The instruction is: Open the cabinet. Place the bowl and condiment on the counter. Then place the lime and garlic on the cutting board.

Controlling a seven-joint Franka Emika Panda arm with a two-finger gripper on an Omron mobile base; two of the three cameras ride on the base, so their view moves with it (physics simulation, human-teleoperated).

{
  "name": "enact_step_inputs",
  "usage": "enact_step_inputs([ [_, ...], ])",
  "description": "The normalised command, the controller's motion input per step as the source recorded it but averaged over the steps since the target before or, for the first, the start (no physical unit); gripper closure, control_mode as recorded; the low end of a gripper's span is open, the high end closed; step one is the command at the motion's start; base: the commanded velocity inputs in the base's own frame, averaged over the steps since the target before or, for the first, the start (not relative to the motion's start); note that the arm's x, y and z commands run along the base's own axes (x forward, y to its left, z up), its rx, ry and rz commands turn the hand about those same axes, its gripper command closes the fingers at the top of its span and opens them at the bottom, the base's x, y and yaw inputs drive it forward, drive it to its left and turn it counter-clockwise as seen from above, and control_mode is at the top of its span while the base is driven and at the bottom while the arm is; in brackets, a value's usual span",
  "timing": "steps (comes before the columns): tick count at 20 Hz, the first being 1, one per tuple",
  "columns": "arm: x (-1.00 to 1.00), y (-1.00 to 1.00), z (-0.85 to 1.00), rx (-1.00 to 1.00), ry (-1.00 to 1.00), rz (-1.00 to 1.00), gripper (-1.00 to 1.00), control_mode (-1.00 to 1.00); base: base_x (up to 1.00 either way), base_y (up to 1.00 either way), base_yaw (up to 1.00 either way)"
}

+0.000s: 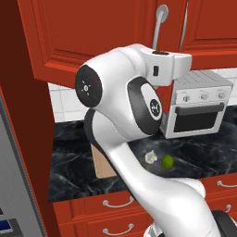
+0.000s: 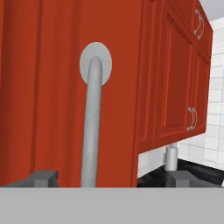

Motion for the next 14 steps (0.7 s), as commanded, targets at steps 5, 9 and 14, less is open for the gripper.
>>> enact_step_inputs([
  [5,-0.21,0.00,-0.02,-0.06,0.10,0.01,-1.00,-1.00,0.00,0.00,0.00],
  [9,-0.37,0.00,0.00,-0.06,0.10,0.00,-1.00,-1.00,0.00,0.00,0.00],
  [14,-0.39,-0.01,-0.06,-0.11,0.17,0.00,-1.00,-1.00,0.00,0.00,0.00],
])
